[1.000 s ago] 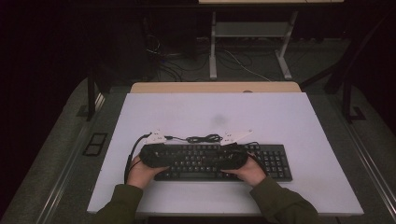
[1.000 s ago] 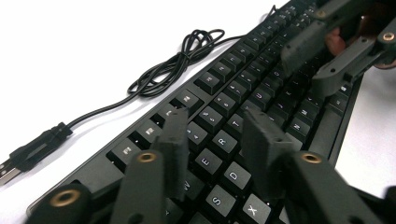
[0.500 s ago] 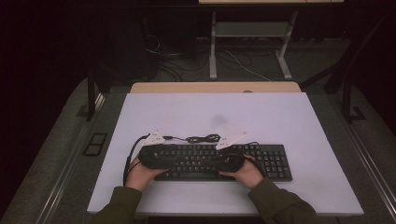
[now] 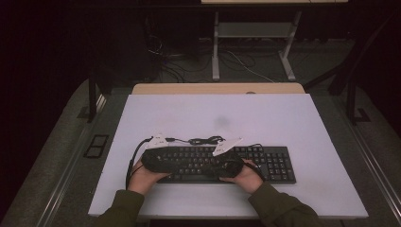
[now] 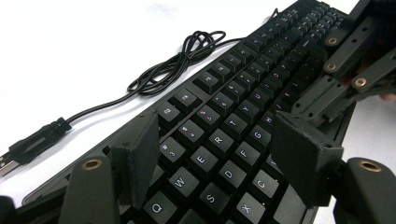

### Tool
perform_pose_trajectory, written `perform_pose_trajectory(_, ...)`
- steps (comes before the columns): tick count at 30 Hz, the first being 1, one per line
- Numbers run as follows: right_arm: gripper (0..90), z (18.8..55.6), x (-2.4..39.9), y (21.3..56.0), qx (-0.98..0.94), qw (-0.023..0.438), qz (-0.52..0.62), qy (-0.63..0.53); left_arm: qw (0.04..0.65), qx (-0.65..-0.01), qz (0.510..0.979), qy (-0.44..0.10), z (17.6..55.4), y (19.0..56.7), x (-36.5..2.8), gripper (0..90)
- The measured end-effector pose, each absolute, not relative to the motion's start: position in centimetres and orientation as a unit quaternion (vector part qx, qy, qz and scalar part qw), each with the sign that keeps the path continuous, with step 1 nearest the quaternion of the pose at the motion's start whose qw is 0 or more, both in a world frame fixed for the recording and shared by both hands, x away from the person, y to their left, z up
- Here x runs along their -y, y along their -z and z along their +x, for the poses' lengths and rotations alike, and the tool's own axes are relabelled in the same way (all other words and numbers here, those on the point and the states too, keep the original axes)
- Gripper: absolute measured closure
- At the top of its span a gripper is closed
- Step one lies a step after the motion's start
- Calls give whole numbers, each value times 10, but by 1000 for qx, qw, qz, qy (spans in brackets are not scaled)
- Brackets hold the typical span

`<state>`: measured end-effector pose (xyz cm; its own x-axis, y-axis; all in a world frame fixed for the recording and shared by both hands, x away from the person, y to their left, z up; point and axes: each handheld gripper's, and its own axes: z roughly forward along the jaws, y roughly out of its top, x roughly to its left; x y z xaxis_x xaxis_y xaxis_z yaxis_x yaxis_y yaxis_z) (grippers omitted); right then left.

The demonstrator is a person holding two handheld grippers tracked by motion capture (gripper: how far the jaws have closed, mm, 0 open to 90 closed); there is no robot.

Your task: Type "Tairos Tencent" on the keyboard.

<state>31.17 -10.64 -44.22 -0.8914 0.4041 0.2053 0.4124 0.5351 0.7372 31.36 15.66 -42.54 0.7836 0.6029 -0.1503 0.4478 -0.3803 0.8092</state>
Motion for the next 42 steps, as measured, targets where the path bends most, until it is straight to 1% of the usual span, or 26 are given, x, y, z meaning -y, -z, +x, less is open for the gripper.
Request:
perform_pose_trajectory(16, 889, 314, 112, 437, 865, 9, -240, 441, 461, -324, 821, -87, 314, 425, -157, 324)
perform_pose_trajectory(19, 854, 315, 114, 436, 862, 9, -238, 446, 460, -323, 822, -88, 314, 425, -157, 328)
perform_pose_trajectory(21, 816, 315, 116, 435, 859, 9, -240, 451, 461, -321, 823, -88, 315, 424, -156, 344)
perform_pose_trajectory(25, 728, 317, 122, 433, 854, 10, -244, 460, 465, -316, 822, -87, 315, 423, -154, 426)
perform_pose_trajectory(28, 655, 319, 126, 431, 849, 13, -250, 466, 467, -311, 824, -84, 316, 422, -151, 507)
perform_pose_trajectory(34, 506, 323, 134, 430, 840, 11, -263, 474, 461, -297, 833, -75, 318, 422, -143, 705)
perform_pose_trajectory(38, 417, 324, 137, 430, 836, 7, -270, 479, 457, -290, 838, -72, 320, 423, -137, 810)
perform_pose_trajectory(42, 338, 326, 140, 431, 832, 0, -273, 483, 452, -287, 842, -66, 321, 424, -130, 888)
